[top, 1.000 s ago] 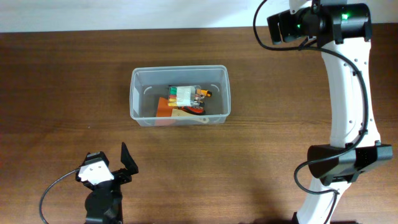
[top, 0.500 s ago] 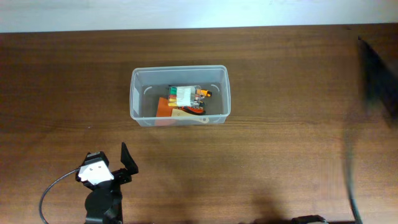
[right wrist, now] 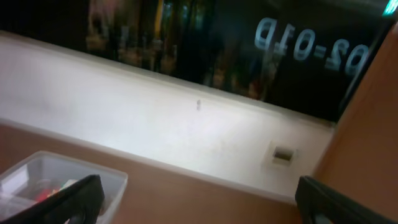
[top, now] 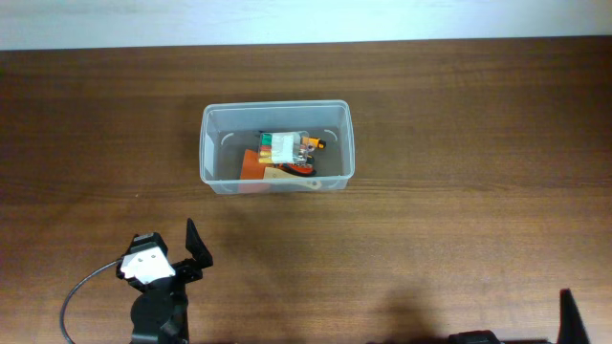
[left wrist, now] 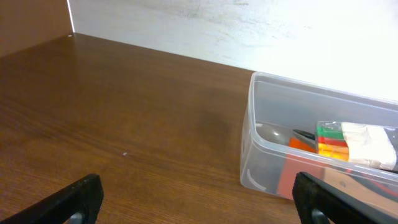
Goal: Pack container
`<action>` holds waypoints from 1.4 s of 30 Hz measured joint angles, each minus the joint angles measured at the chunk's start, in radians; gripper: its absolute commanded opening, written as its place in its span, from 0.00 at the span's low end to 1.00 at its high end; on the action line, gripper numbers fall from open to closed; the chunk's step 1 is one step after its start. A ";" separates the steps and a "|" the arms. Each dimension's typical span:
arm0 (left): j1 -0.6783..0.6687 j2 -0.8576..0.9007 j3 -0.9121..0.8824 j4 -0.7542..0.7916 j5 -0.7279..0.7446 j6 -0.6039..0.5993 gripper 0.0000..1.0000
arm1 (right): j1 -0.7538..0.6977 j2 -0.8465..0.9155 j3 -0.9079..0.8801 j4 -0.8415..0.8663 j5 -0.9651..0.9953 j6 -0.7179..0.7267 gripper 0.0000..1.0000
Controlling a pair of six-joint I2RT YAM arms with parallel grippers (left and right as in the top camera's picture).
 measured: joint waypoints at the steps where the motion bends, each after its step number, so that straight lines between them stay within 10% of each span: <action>1: 0.000 0.000 0.000 0.000 0.000 0.000 0.99 | 0.000 -0.030 -0.047 0.050 -0.008 0.000 0.99; 16: 0.000 0.000 0.000 0.000 0.001 0.000 0.99 | 0.000 -0.380 -1.166 0.987 -0.020 0.364 0.99; 42: 0.000 0.000 0.000 0.000 0.000 0.000 0.99 | 0.000 -0.490 -1.698 1.051 0.137 0.634 0.99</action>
